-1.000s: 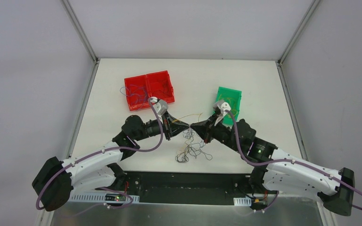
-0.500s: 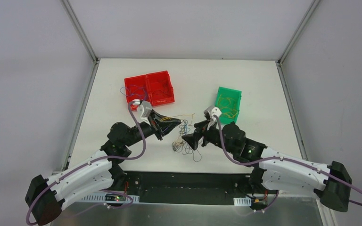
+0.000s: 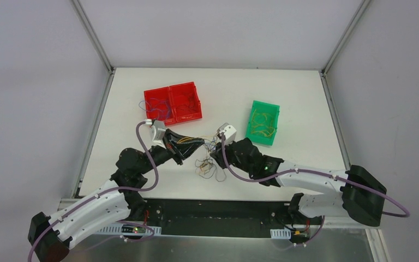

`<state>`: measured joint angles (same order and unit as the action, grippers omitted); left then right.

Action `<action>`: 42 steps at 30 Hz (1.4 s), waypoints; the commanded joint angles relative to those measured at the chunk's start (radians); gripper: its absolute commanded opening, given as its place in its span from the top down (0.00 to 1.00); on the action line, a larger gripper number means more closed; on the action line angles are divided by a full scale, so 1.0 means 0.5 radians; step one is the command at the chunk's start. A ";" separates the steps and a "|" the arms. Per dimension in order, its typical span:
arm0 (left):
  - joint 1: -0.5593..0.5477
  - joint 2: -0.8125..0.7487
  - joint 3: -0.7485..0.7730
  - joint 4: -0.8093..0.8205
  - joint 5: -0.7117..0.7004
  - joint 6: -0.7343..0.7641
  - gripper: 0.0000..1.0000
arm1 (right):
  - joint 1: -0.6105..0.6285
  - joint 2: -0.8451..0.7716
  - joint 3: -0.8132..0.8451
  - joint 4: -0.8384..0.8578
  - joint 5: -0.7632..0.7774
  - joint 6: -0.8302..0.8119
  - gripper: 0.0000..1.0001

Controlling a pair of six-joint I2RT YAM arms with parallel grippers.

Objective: Untangle the cables

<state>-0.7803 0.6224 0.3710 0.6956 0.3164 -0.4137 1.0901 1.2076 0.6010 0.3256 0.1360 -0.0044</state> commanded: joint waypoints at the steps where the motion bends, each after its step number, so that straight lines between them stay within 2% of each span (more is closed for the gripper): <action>1: -0.019 -0.093 -0.030 0.056 -0.076 -0.029 1.00 | 0.000 0.016 0.106 0.081 0.242 0.003 1.00; 4: -0.019 -0.240 -0.084 -0.044 -0.328 0.033 1.00 | -0.029 -0.020 0.074 0.079 0.540 0.141 1.00; 6: -0.019 -0.386 -0.133 -0.169 -0.702 0.054 1.00 | -0.166 -0.070 0.036 0.052 0.627 0.292 1.00; 8: -0.017 -0.559 -0.186 -0.253 -0.937 0.077 1.00 | -0.373 -0.108 0.011 -0.035 0.508 0.512 1.00; 11: -0.019 -0.863 -0.267 -0.327 -1.104 0.121 1.00 | -0.677 -0.093 -0.009 -0.129 0.257 0.815 1.00; 13: -0.019 -0.998 -0.300 -0.371 -1.196 0.139 1.00 | -0.756 -0.068 -0.012 -0.133 0.102 0.866 1.00; 16: -0.022 -1.055 -0.304 -0.460 -1.330 0.137 1.00 | -0.757 -0.051 0.019 -0.138 0.002 0.836 1.00; 21: -0.022 -0.982 -0.266 -0.530 -1.445 0.119 1.00 | -0.719 -0.079 0.025 -0.093 -0.200 0.717 1.00; 27: -0.022 -0.704 -0.127 -0.609 -1.385 0.122 1.00 | -0.382 -0.036 0.147 -0.108 -0.468 0.384 1.00; 30: -0.020 -0.617 -0.087 -0.642 -1.371 0.113 1.00 | -0.314 0.027 0.203 -0.132 -0.521 0.342 0.99; 31: -0.022 -0.590 -0.072 -0.662 -1.367 0.113 1.00 | -0.315 0.050 0.216 -0.138 -0.520 0.359 0.84; 32: -0.020 -0.572 -0.062 -0.674 -1.362 0.110 1.00 | -0.315 0.070 0.235 -0.164 -0.469 0.384 0.53; 33: -0.021 -0.553 -0.051 -0.684 -1.351 0.110 1.00 | -0.315 0.088 0.249 -0.189 -0.417 0.409 0.33; 34: -0.021 -0.536 -0.041 -0.682 -1.323 0.110 1.00 | -0.320 0.094 0.259 -0.210 -0.386 0.419 0.24; 38: -0.021 -0.445 -0.002 -0.648 -1.154 0.133 1.00 | -0.334 -0.070 0.217 -0.225 -0.315 0.416 0.22; 42: -0.021 -0.194 0.117 -0.688 -1.155 0.137 1.00 | -0.404 -0.417 0.086 -0.217 -0.182 0.429 0.21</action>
<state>-0.7803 0.4252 0.3435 0.3489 -0.2970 -0.3618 0.9215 1.1736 0.6769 0.1951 -0.0349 0.2085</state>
